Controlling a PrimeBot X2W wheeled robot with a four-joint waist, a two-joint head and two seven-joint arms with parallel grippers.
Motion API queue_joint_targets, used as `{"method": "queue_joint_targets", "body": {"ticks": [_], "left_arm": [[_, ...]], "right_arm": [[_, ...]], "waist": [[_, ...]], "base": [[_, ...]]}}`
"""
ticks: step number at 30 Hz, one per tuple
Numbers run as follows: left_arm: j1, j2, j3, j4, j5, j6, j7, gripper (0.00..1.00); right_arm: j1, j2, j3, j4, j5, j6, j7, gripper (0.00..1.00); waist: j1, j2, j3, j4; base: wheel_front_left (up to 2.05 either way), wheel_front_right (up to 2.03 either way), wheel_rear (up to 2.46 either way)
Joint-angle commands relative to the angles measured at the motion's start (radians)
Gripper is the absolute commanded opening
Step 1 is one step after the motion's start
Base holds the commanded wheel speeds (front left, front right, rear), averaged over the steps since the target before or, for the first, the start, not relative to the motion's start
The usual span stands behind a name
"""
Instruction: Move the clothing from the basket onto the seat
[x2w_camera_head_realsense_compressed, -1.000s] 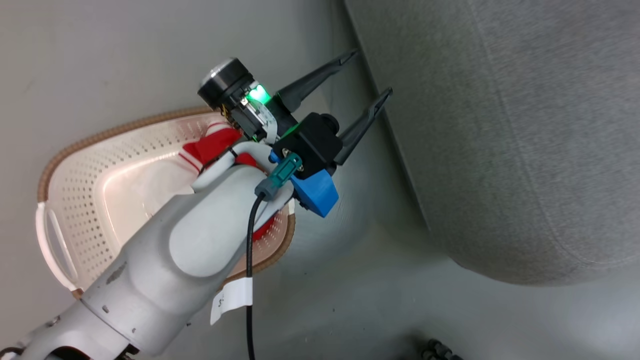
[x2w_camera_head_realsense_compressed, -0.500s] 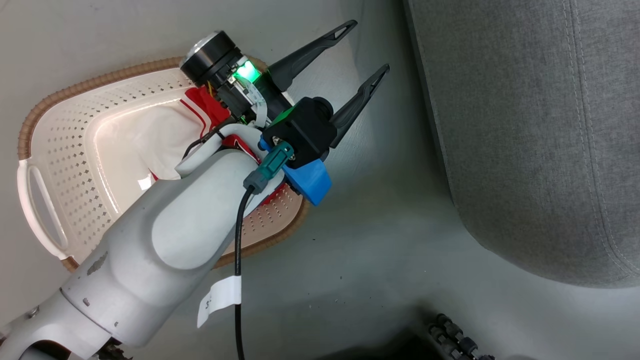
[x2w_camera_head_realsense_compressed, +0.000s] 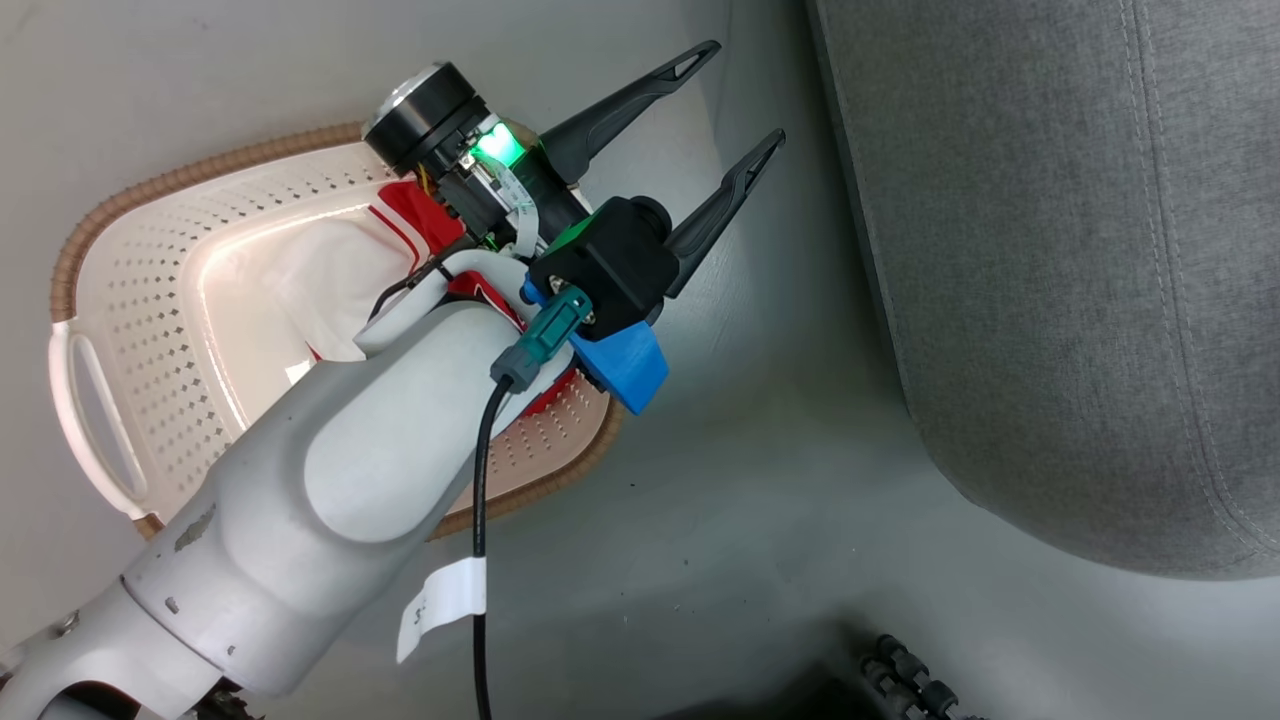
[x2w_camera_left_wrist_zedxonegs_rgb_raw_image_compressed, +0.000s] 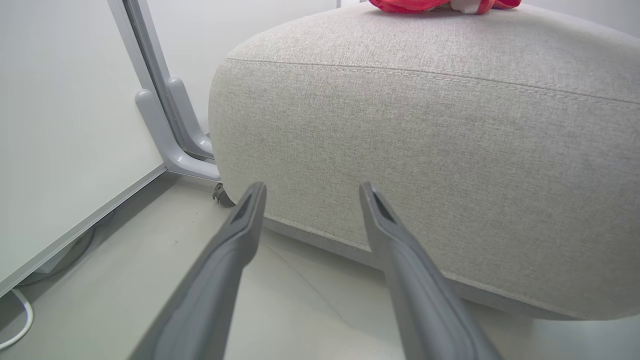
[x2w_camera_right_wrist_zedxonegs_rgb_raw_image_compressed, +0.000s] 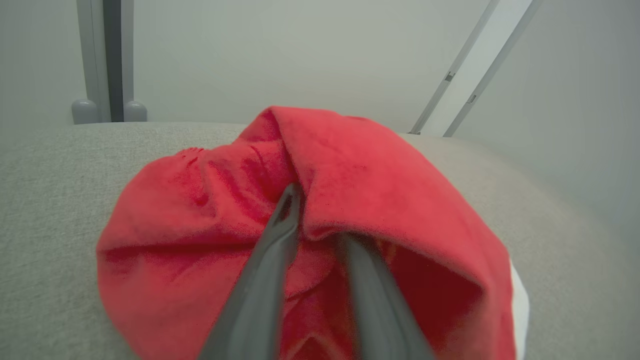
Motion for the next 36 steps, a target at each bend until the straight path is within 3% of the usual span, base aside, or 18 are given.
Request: {"method": "queue_joint_targets", "body": {"ticks": [1,13,21,29,36], "left_arm": [[-0.003,-0.001,0.003,0.001,-0.006,0.009,-0.007,1.00],[0.072,-0.044,0.052,0.037,-0.061,0.047,-0.036,1.00],[0.182,-0.047,0.182,-0.018,-0.085,0.086,-0.036,1.00],[0.317,-0.064,0.346,-0.054,-0.074,0.112,-0.035,1.00],[0.419,-0.087,0.468,-0.074,-0.056,0.111,-0.035,1.00]], "right_arm": [[0.036,0.007,-0.006,-0.019,0.008,0.000,-0.004,1.00],[0.332,0.094,0.017,-0.286,-0.010,0.000,-0.004,1.00],[0.405,0.113,0.191,-0.383,-0.016,0.000,-0.004,1.00],[0.426,0.122,0.392,-0.397,-0.010,0.000,-0.004,1.00],[0.446,0.134,0.472,-0.382,0.002,0.000,-0.004,1.00]], "waist": [[-0.0001,0.0000,-0.013,0.005],[-0.0001,0.0000,-0.185,0.038],[-0.0001,0.0000,-0.333,0.077],[-0.0001,0.0000,-0.463,0.134],[-0.0001,0.0000,-0.547,0.181]], "base": [[0.00,0.00,0.00],[0.00,0.00,0.00],[0.00,0.00,0.00],[0.00,0.00,0.00],[0.00,0.00,0.00]]}}
